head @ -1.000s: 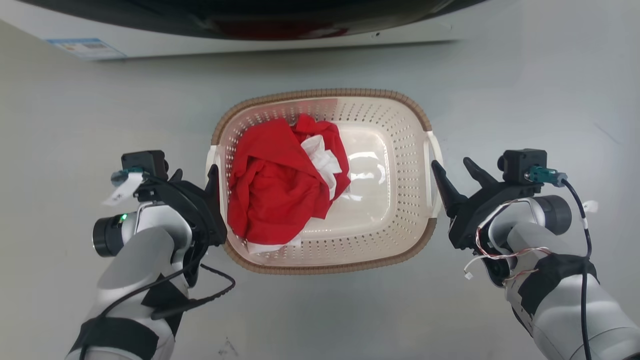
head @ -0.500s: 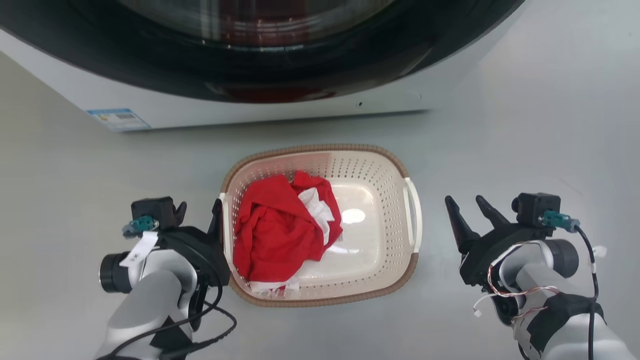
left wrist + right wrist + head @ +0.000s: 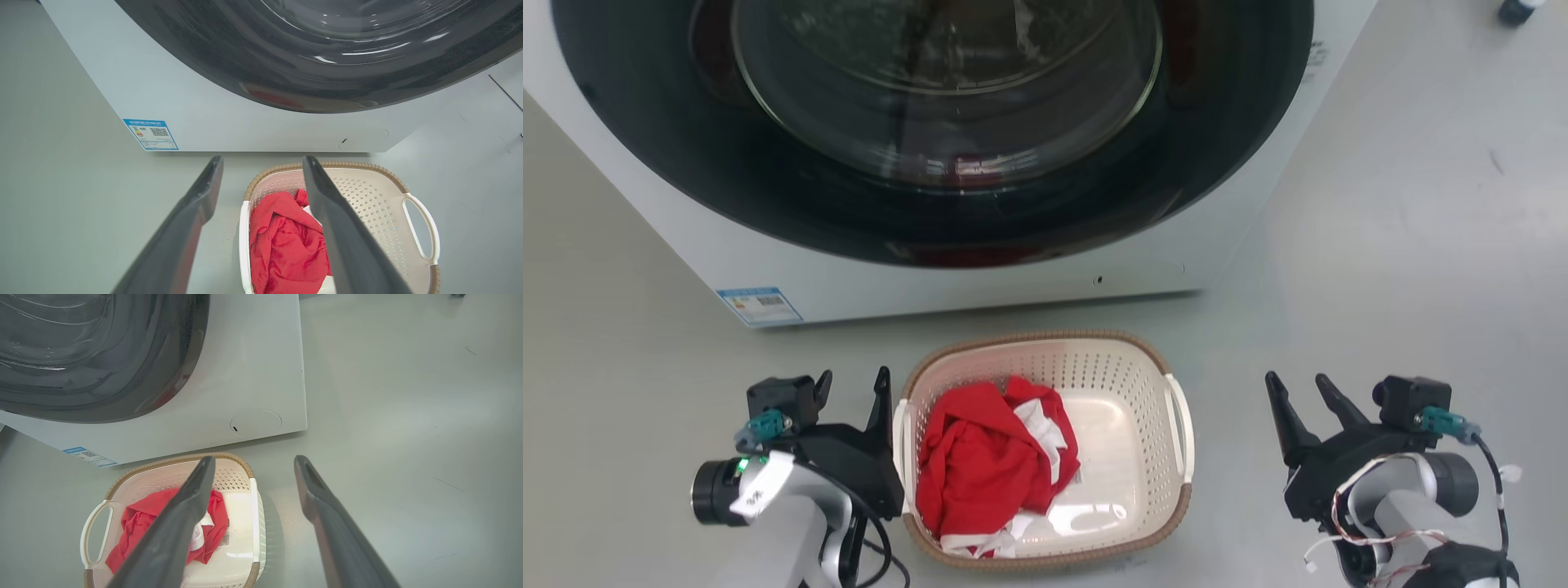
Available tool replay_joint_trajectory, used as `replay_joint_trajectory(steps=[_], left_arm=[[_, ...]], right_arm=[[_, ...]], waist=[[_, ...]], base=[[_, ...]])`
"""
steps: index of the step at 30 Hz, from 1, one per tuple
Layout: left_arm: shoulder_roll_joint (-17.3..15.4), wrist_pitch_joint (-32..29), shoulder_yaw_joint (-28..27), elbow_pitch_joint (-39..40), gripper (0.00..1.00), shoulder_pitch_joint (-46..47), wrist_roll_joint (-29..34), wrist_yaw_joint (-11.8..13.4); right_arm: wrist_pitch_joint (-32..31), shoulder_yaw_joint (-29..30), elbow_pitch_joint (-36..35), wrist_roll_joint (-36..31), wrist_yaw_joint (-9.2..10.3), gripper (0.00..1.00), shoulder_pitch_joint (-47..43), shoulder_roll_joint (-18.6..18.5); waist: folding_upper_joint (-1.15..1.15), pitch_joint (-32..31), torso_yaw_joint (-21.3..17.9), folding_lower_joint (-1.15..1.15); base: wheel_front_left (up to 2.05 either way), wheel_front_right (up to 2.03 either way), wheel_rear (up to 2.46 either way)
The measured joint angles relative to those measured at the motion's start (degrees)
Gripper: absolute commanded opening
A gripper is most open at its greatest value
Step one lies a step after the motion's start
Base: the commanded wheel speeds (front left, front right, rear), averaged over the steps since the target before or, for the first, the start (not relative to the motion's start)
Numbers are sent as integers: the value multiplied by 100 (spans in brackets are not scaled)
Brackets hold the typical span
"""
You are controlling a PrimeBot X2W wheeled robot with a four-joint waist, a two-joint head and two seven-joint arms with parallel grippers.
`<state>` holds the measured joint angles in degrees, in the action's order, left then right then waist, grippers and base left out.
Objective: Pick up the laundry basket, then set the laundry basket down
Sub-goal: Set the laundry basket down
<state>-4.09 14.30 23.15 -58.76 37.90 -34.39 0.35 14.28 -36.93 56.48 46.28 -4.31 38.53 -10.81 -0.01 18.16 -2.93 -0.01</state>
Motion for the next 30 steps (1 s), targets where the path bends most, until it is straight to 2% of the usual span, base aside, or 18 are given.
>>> replay_joint_trajectory(steps=[8, 13, 21, 30], left_arm=[[-256, 0, -102, 1043, 100, -890, 372, 378], [-355, 0, -177, 1878, 100, -1397, 690, 519], [-506, 1, -263, 3055, 100, -2136, 1084, 591], [-598, 1, -524, 4269, 100, -3104, 1441, 675]], right_arm=[[0, 210, -829, -438, 474, 100, -648, -169], [0, 383, -1517, -769, 777, 100, -1098, -355], [1, 576, -2571, -1243, 988, 100, -1697, -536], [1, 844, -3641, -1694, 1093, 100, -2598, -690]], waist=[[0, -657, 8, 0], [0, -997, -8, 0], [0, -1363, -32, 0], [0, -1713, -56, 0]], base=[[0, 0, 0], [0, 0, 0], [0, 0, 0], [0, 0, 0]])
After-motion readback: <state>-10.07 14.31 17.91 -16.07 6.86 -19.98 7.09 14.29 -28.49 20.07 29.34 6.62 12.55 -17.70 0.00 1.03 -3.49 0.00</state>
